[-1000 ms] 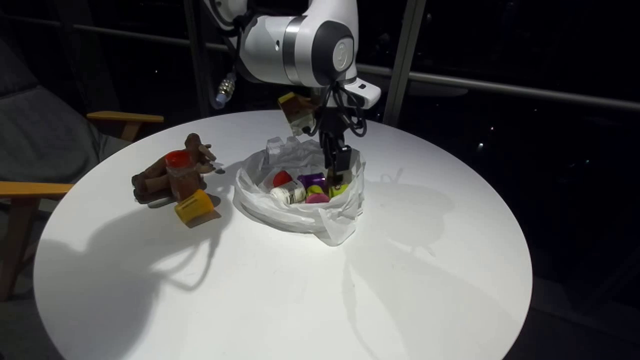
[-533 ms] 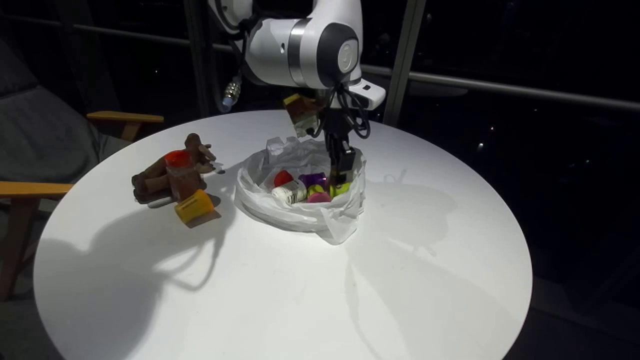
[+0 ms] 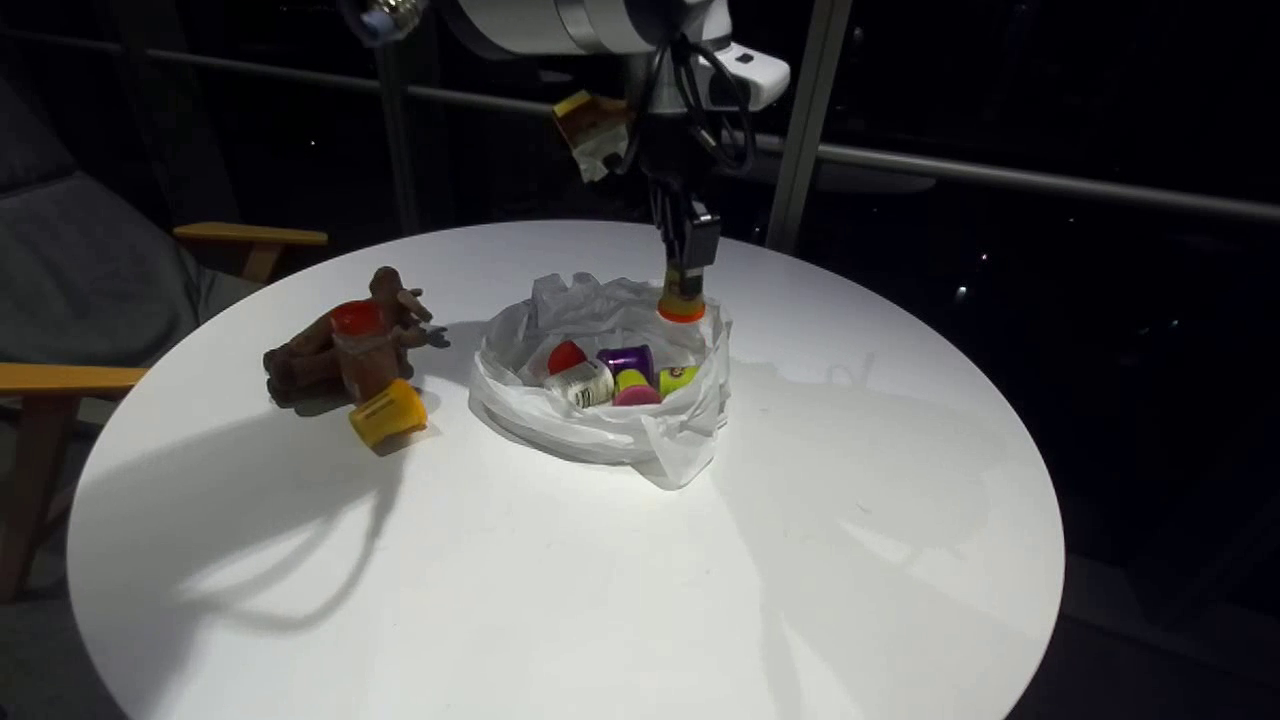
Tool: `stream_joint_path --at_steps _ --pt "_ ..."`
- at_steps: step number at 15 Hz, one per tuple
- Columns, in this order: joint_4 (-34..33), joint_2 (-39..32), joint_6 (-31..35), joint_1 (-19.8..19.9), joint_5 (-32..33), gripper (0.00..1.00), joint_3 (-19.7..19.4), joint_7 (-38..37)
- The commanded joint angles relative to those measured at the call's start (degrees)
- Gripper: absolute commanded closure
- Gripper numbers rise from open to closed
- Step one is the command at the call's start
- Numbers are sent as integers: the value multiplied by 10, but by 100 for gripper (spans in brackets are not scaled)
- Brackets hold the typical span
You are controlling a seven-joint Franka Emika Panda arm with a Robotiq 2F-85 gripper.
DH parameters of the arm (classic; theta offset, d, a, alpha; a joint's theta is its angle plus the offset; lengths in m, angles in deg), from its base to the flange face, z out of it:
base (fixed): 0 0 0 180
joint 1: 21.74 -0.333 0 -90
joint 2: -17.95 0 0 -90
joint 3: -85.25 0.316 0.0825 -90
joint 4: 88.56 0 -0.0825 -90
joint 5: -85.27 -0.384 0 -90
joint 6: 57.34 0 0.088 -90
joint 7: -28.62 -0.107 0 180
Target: Remove all the objects from the plastic and put them on the table.
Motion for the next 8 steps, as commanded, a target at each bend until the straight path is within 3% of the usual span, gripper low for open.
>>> stream_joint_path --at_steps 1,8 --pt "141 113 34 -26 41 82 -7 -13" --pt "368 194 123 -57 110 82 21 -23"
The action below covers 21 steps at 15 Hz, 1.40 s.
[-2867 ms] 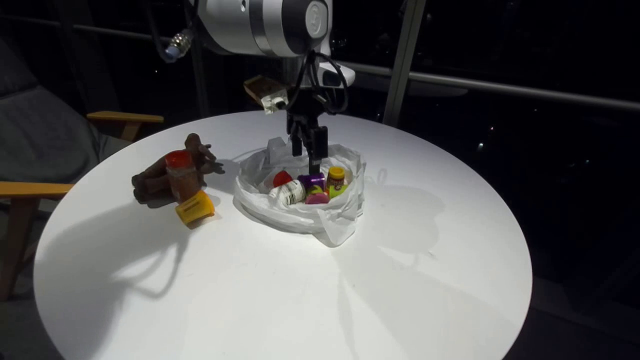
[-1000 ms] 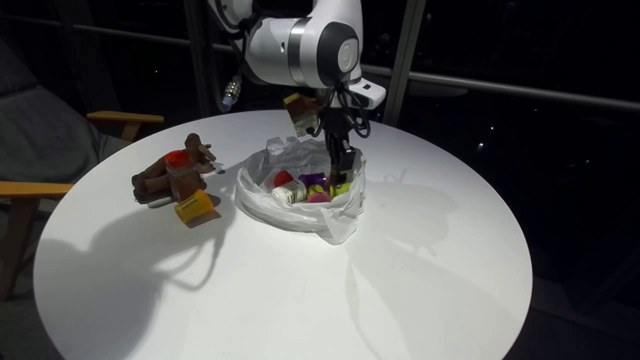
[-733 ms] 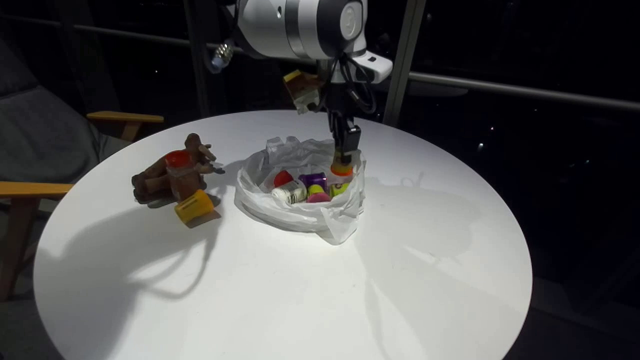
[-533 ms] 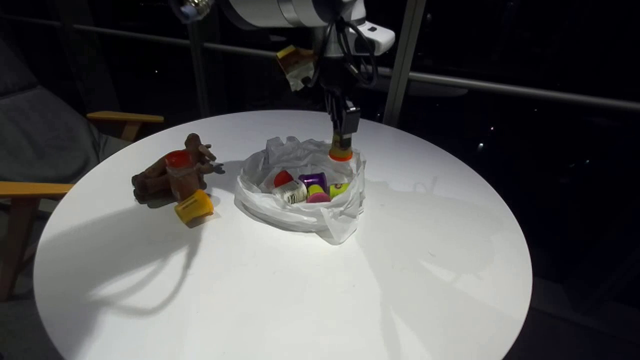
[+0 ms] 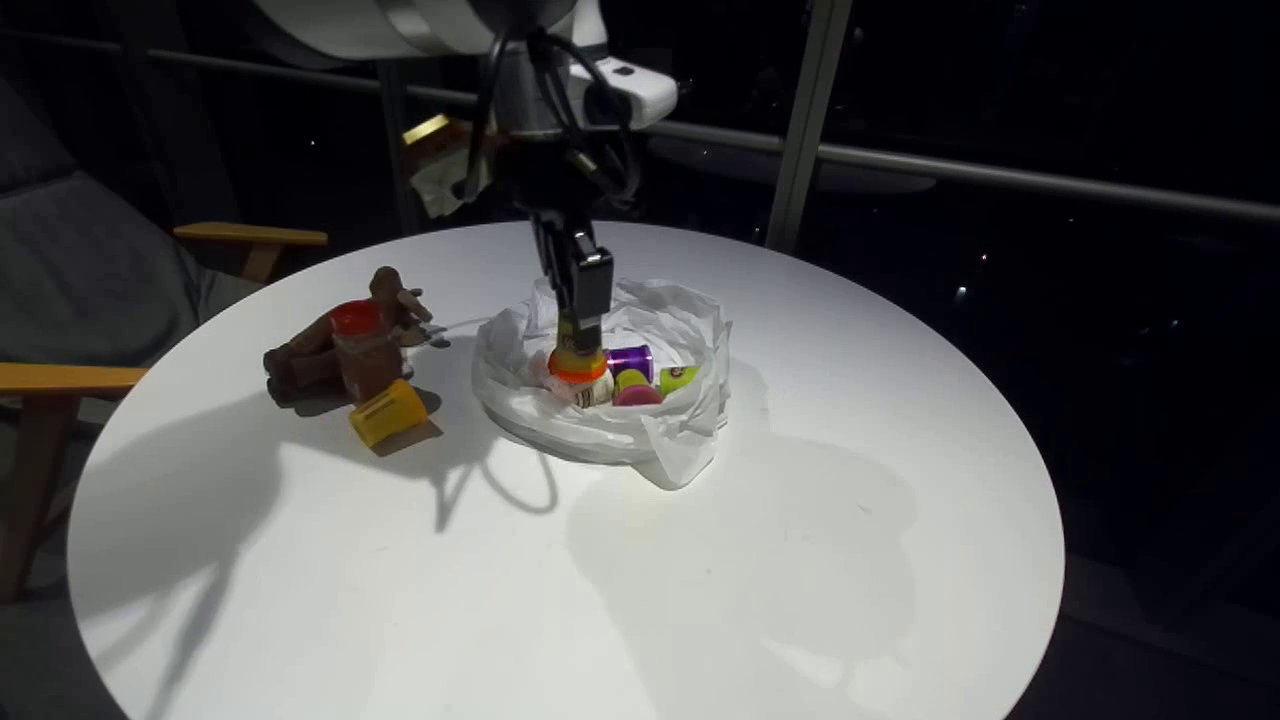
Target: Remove all the objects from the plastic and put them on the table.
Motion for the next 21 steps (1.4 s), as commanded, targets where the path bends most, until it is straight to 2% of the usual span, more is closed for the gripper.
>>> stream_joint_path --at_steps 1,3,6,10,11,13,17,18,20,21 --pt "148 56 92 -23 47 82 11 -21" --pt "193 53 150 -44 74 82 7 -34" --pt "239 50 224 -93 123 82 -27 -70" --pt "255 45 255 -141 174 81 -70 -115" --pt "254 47 251 -149 177 39 -80 -123" --pt "256 70 240 -157 177 31 -97 -133" --pt "252 152 210 -136 149 0 -102 -123" --pt "237 166 197 -137 147 0 -110 -128" --pt "202 182 166 -121 98 0 -93 -95" --pt "177 178 156 -122 87 0 -98 -97"
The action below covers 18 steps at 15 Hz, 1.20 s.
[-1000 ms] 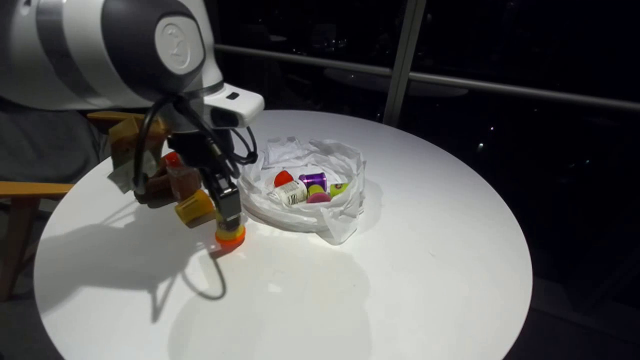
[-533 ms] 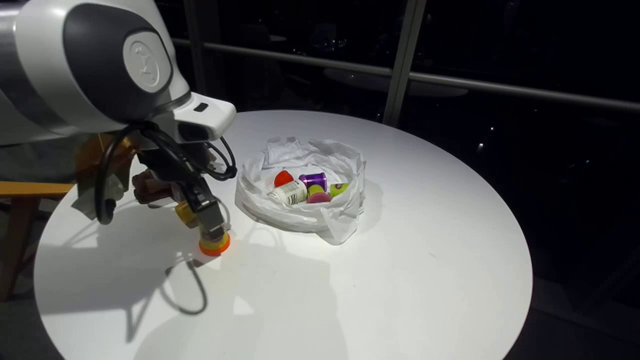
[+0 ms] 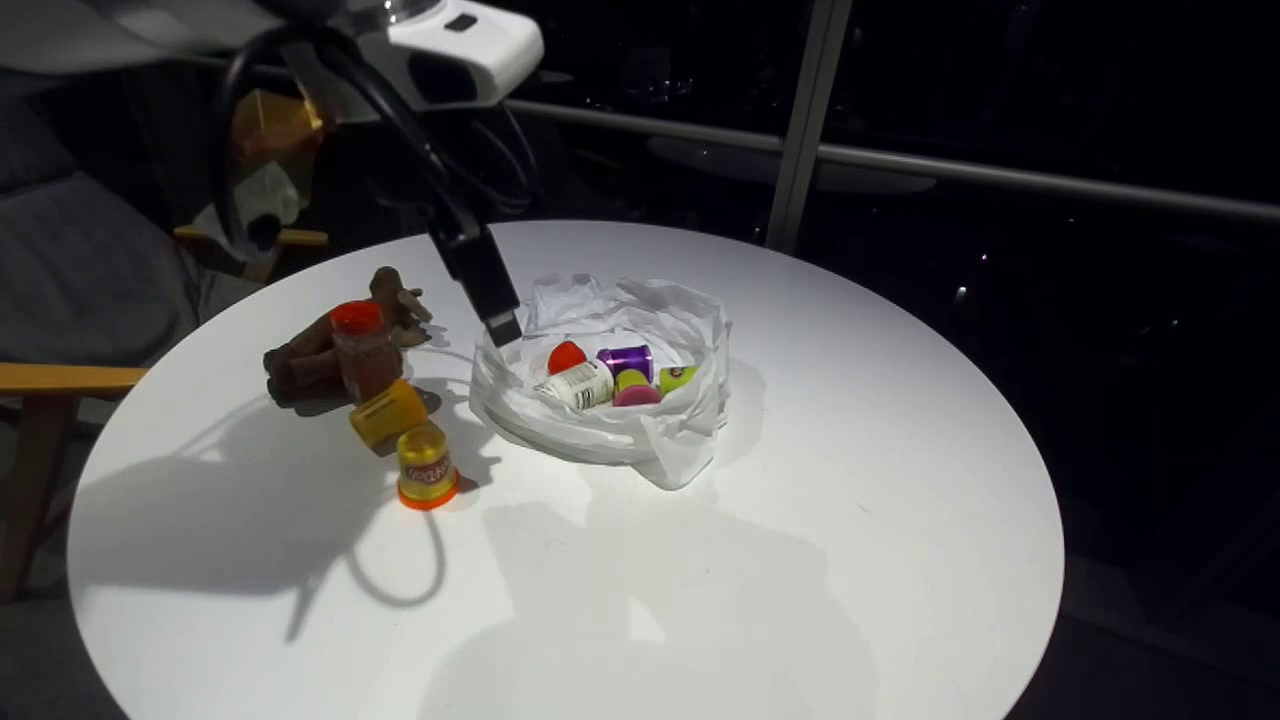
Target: Remove all the objects from the plastic and put them on the table.
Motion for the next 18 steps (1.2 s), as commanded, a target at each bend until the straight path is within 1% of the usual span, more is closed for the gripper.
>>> stream_joint_path --at_steps 1,2,3,4,5,7,9,11,15,18 --pt "-72 11 -50 8 -57 0 5 21" --pt "-94 2 -63 8 -89 0 10 44" --pt "-123 -15 -83 82 -119 0 86 63" --pt "-154 -38 -101 92 -151 0 99 79" --pt "-185 -61 -126 110 -185 0 120 100" --pt "-247 -113 -167 138 -217 0 146 116" --pt "-304 -166 -199 154 -225 0 154 114" --pt "-350 -217 -214 158 -216 0 147 98" --pt "-424 -306 -216 177 -247 0 156 110" --pt "-466 -352 -215 181 -271 0 158 106"
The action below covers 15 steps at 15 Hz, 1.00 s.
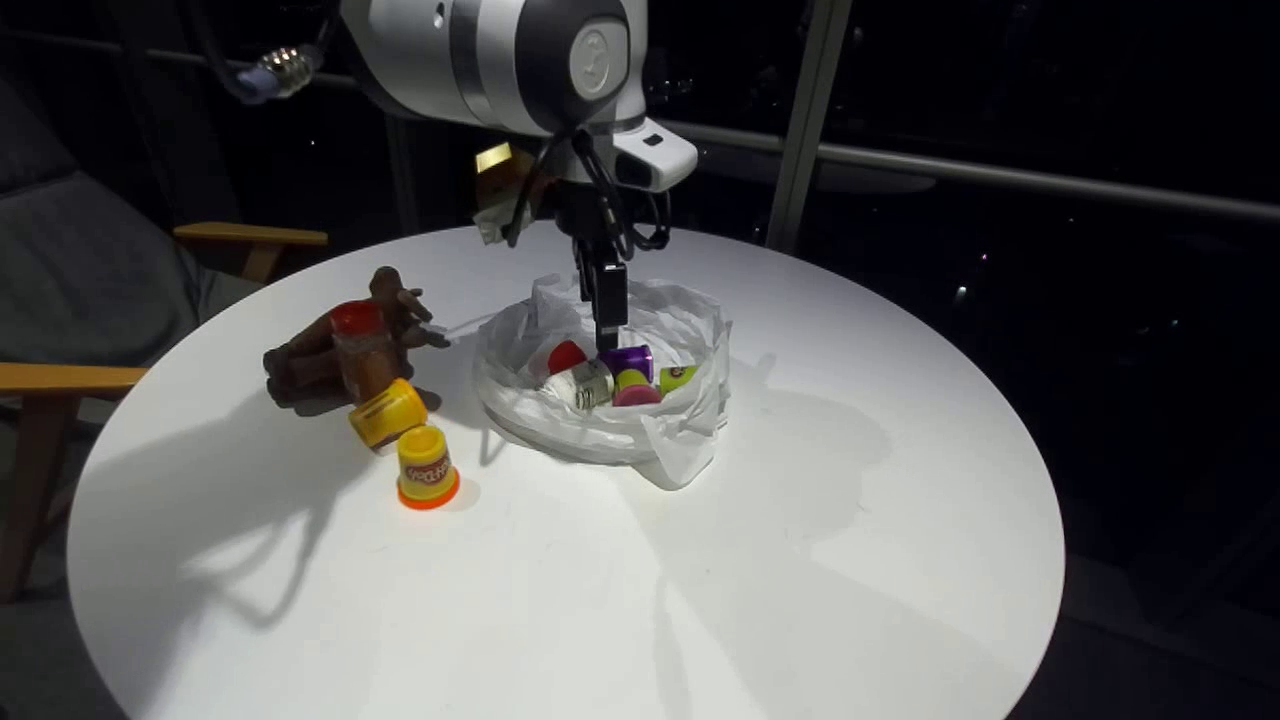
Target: Remove all the objects from the plastic and put them on the table.
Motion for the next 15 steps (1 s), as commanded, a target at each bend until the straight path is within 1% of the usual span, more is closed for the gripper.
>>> stream_joint_path --at_steps 1,7,8,11,13,15 --pt "-76 -58 -18 9 -32 0 8 3" --pt "-143 -115 -11 -6 -25 0 -22 -29" --pt "-153 -124 -13 -9 -21 9 -29 -35" --pt "-176 -140 -26 -10 -18 44 -38 -42" --pt "-183 -147 -36 -9 -16 62 -41 -39" --pt "-190 -153 -42 -9 -14 77 -44 -39"
